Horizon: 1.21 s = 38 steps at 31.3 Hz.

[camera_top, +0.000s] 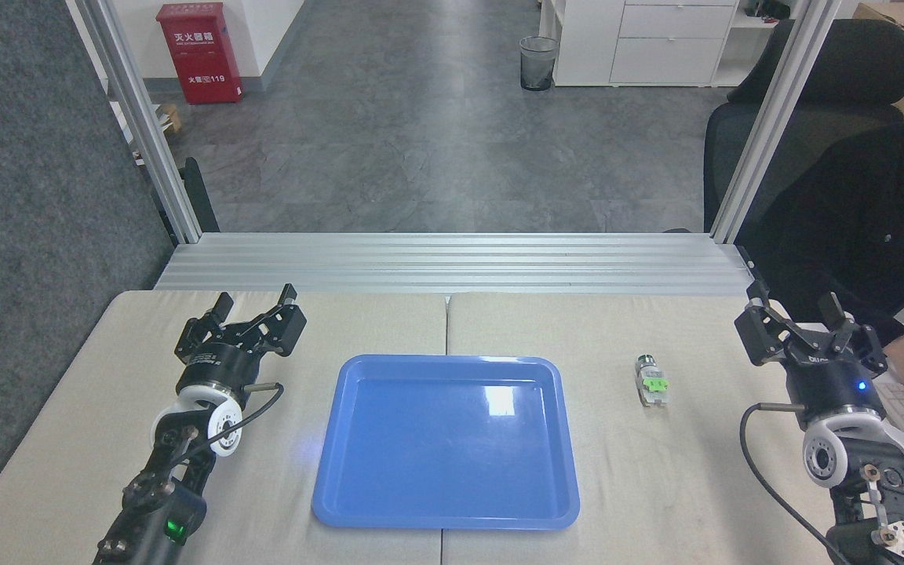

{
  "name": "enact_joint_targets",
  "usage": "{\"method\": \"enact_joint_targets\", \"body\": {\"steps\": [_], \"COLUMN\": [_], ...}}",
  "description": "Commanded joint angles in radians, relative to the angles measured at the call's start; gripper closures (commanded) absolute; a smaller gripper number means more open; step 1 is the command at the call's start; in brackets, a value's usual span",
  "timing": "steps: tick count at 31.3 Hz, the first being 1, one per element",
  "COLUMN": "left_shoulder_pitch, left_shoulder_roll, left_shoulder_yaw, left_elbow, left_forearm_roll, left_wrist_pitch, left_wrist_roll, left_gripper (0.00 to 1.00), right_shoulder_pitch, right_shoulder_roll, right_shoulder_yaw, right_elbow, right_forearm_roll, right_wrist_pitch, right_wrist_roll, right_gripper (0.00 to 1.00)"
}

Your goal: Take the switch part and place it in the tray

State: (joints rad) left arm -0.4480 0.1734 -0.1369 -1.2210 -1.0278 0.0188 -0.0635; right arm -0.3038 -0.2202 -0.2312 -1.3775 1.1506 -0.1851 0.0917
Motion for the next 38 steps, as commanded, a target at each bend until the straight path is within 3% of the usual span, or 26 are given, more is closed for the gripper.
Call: {"method": "enact_joint_targets", "body": {"steps": [1,31,38], "left_shoulder_pitch": [0.000,0.000,0.000], "left_shoulder_roll": [0.000,0.000,0.000], "left_shoulder_yaw": [0.000,0.000,0.000], "left_elbow": [0.000,0.000,0.000], "left_forearm_roll": [0.000,0.000,0.000], "left_wrist_pitch": [0.000,0.000,0.000], "left_wrist_roll": [0.001,0.001,0.001], "left_gripper": [0.00,0.00,0.00], "right_shoulder_pitch": [0.000,0.003,0.092], "right_shoulder_roll": [-0.001,0.001,0.015], "right_shoulder_yaw": [0.001,0.032,0.099], "right_elbow": [0.000,0.000,-0.034], "right_forearm_roll": [0.000,0.001,0.005], "right_wrist_pitch": [0.001,-0.001,0.004], "right_wrist_roll": [0.000,0.000,0.005], "right_gripper": [0.00,0.00,0.04]}}
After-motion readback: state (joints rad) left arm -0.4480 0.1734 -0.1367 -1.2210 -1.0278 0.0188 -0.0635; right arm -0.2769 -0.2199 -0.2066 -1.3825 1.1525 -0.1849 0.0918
